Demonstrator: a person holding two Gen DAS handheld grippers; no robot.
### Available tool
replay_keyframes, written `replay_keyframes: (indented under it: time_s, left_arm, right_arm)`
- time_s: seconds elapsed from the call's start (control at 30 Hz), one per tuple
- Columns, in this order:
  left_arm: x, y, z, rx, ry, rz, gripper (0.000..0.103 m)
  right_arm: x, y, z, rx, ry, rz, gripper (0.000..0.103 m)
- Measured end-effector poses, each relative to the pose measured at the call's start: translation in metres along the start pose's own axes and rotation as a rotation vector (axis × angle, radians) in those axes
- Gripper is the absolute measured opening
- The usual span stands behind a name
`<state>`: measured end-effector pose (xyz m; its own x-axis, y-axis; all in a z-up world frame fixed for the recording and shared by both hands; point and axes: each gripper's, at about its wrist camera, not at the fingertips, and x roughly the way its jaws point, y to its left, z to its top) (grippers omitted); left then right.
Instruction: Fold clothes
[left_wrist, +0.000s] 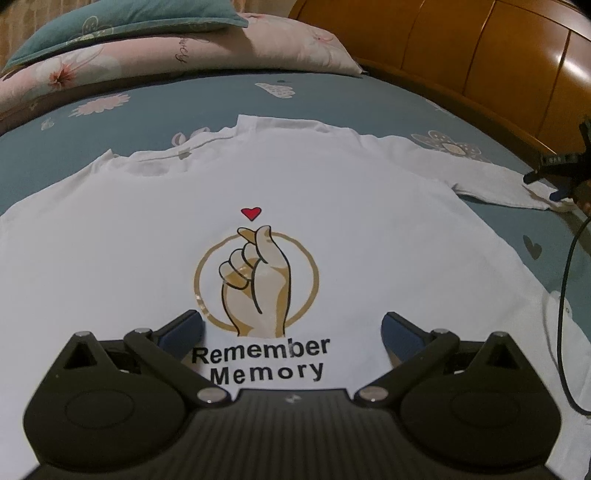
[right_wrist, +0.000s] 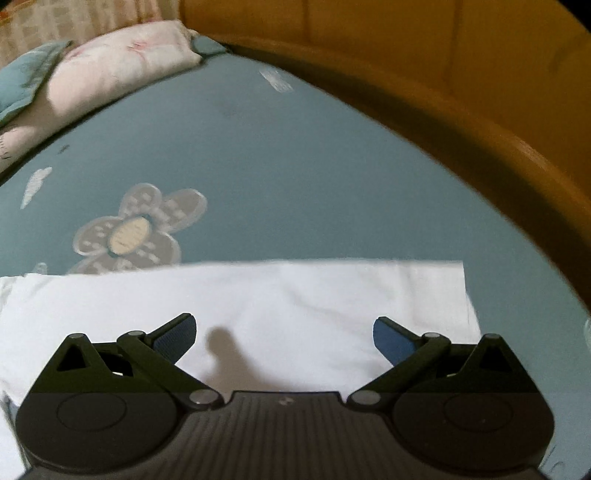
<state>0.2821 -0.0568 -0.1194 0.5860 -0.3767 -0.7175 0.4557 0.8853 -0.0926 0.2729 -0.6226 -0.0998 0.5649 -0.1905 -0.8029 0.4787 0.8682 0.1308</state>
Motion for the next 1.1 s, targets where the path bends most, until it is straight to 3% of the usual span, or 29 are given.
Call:
replay_keyframes:
  time_s: [0.17, 0.23, 0.37, 0.47, 0.6, 0.9, 1.1]
  left_arm:
    - [0.0, 0.0, 0.0, 0.003, -0.003, 0.002, 0.102]
    - [0.0, 0.0, 0.0, 0.005, -0.003, 0.003, 0.102]
    - [0.0, -0.001, -0.001, 0.006, -0.005, 0.001, 0.102]
    - [0.0, 0.0, -0.001, 0.008, -0.008, 0.0, 0.102]
    - [-0.001, 0.0, -0.002, 0.009, -0.009, -0.001, 0.102]
    - [-0.001, 0.002, -0.002, 0.008, -0.01, -0.006, 0.102]
    - [0.0, 0.004, -0.001, -0.002, -0.016, -0.013, 0.102]
  right_arm:
    - [-0.005, -0.01, 0.008, 0.069, -0.043, 0.021, 0.103]
    - [-0.011, -0.003, 0.013, 0.05, -0.067, -0.01, 0.103]
    - [-0.006, 0.01, 0.015, 0.004, -0.057, 0.038, 0.103]
    - [0.014, 0.006, 0.014, -0.013, -0.032, 0.011, 0.103]
    - [0.02, 0.003, 0.016, 0.001, -0.072, -0.038, 0.103]
    - [-0.025, 0.006, -0.035, 0.068, -0.063, 0.084, 0.103]
    - [-0.05, 0.027, -0.041, 0.116, -0.065, 0.034, 0.103]
